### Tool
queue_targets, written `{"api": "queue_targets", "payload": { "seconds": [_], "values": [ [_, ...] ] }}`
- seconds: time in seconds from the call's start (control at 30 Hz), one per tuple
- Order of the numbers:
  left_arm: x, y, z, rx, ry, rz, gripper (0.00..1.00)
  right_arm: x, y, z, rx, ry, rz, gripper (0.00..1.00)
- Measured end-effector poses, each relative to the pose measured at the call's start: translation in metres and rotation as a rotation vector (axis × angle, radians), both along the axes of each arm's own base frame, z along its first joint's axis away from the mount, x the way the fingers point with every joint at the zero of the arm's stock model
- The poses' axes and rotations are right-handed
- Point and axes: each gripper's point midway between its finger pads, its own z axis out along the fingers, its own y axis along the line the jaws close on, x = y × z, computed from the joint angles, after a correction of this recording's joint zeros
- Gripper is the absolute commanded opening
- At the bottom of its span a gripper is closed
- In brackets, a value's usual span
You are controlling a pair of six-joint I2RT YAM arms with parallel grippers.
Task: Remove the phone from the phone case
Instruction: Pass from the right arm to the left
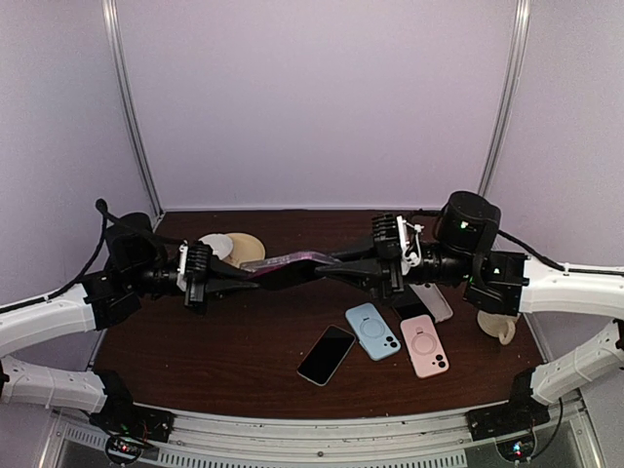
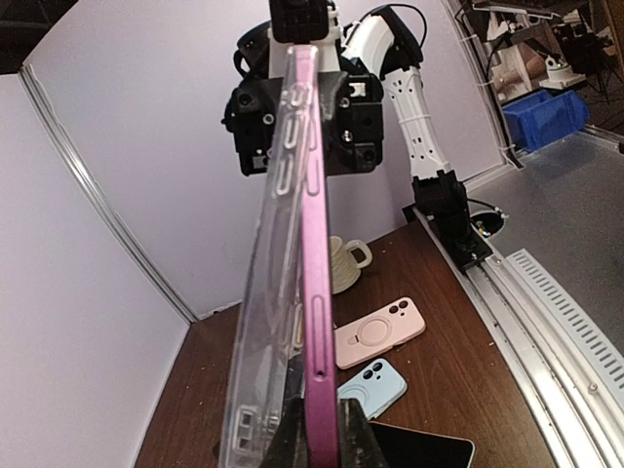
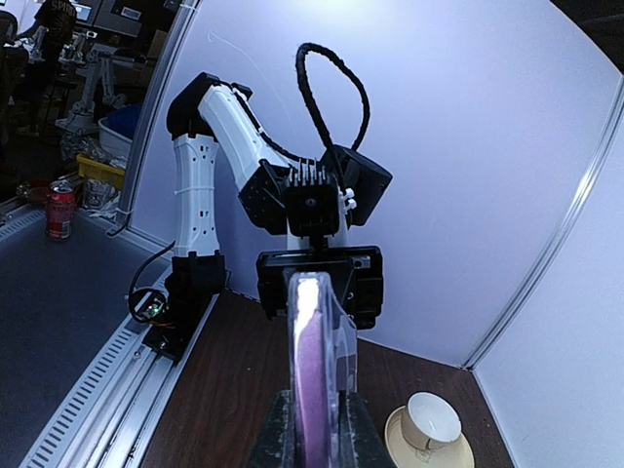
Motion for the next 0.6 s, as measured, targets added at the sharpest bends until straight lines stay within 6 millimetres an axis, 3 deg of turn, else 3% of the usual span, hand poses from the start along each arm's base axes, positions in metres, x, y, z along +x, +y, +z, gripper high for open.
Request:
{"api": "queue_targets", "payload": {
  "seconds": [0.17,0.2,0.27,0.3,0.47,0.53,0.6],
  "values": [
    [0.006,0.0,0.001,-0.002,0.019,0.034,0.0,0.001,0.001,-0.001,0.001,-0.029,-0.011,0.0],
    [0.007,0.0,0.001,-0.002,0.018,0.039,0.0,0.001,0.001,-0.001,0.0,-0.032,-0.013,0.05],
    [0.008,0.001,0.0,0.0,0.018,0.047,0.0,0.002,0.001,-0.002,-0.005,-0.037,-0.018,0.24],
    [0.009,0.001,0.0,0.001,0.016,0.052,0.0,0.002,0.001,-0.002,-0.008,-0.038,-0.021,0.41],
    [0.018,0.001,-0.009,0.035,-0.034,0.1,0.0,-0.006,-0.003,-0.011,-0.049,0.005,-0.01,0.82],
    [0.019,0.002,-0.017,0.068,-0.056,0.11,0.0,-0.005,-0.007,-0.014,-0.057,0.04,-0.039,0.96],
    [0.02,0.003,-0.028,0.105,-0.074,0.113,0.0,0.002,-0.013,-0.016,-0.06,0.104,-0.099,0.99]
  ]
}}
